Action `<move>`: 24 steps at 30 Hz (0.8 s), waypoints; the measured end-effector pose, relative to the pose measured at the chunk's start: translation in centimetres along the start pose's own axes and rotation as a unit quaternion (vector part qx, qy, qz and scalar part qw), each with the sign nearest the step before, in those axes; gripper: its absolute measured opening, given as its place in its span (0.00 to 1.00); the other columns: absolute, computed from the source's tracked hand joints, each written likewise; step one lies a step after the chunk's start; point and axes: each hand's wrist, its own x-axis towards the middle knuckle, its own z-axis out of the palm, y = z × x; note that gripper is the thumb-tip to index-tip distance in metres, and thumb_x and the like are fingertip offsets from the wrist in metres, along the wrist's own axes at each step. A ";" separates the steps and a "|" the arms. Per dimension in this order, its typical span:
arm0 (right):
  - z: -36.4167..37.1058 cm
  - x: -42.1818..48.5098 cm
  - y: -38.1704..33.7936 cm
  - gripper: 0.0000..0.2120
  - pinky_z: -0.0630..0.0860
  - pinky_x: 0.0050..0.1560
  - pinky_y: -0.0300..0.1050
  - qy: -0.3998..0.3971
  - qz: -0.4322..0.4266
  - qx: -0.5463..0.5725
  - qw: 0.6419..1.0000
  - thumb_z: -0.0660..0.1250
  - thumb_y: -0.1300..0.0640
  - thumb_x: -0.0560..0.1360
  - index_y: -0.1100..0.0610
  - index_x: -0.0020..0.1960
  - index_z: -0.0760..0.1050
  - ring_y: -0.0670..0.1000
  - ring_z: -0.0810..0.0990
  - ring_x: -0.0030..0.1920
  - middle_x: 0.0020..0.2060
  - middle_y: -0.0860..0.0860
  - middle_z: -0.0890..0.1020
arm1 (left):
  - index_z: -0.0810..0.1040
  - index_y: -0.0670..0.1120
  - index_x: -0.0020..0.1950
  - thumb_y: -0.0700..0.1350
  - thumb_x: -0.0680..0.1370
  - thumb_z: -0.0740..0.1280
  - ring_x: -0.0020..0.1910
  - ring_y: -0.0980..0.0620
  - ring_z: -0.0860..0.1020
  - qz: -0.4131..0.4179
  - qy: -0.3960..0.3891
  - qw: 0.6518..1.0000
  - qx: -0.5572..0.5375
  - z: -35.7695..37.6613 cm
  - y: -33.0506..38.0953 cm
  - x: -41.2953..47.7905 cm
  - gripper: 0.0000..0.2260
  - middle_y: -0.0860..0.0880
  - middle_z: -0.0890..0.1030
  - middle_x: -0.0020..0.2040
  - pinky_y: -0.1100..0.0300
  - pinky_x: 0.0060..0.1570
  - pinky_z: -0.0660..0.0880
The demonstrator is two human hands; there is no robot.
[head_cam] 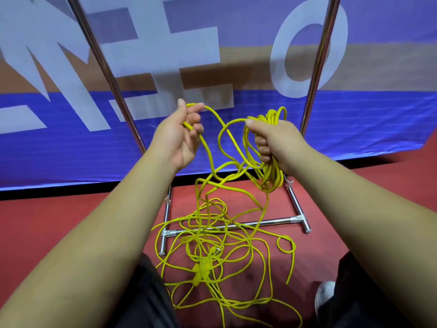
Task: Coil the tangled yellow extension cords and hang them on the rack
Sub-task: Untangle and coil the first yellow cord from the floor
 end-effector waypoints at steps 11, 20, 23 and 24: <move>3.2 -1.1 5.0 0.19 0.67 0.31 0.45 -0.136 0.036 -0.095 0.985 0.79 0.47 0.74 0.63 0.49 0.82 0.53 0.67 0.26 0.36 0.66 0.77 | 0.73 0.35 0.56 0.49 0.87 0.61 0.26 0.54 0.78 -0.051 -0.008 0.953 -0.298 0.9 -1.2 0.2 0.15 0.43 0.78 0.39 0.68 0.20 0.70; 4.8 -1.8 4.5 0.08 0.64 0.29 0.41 -0.179 0.059 -0.048 0.981 0.75 0.56 0.78 0.58 0.53 0.79 0.48 0.64 0.26 0.46 0.58 0.85 | 0.67 0.36 0.65 0.44 0.87 0.61 0.42 0.43 0.84 -0.010 0.046 0.959 -0.279 -2.1 -0.9 1.7 0.12 0.34 0.78 0.53 0.58 0.33 0.82; 5.0 -1.3 4.7 0.06 0.63 0.27 0.41 -0.129 0.069 -0.045 0.988 0.74 0.58 0.78 0.58 0.51 0.78 0.48 0.63 0.25 0.44 0.59 0.83 | 0.71 0.35 0.60 0.40 0.86 0.62 0.57 0.37 0.84 -0.047 0.015 0.979 -0.199 -2.7 -1.0 1.8 0.08 0.33 0.77 0.61 0.49 0.48 0.85; 5.1 -1.2 4.7 0.05 0.62 0.27 0.41 -0.108 0.072 -0.036 0.991 0.72 0.59 0.78 0.58 0.50 0.77 0.47 0.62 0.24 0.44 0.59 0.81 | 0.72 0.34 0.60 0.40 0.85 0.63 0.59 0.36 0.83 -0.067 0.009 0.986 -0.153 -3.0 -1.1 1.9 0.09 0.33 0.79 0.62 0.46 0.51 0.84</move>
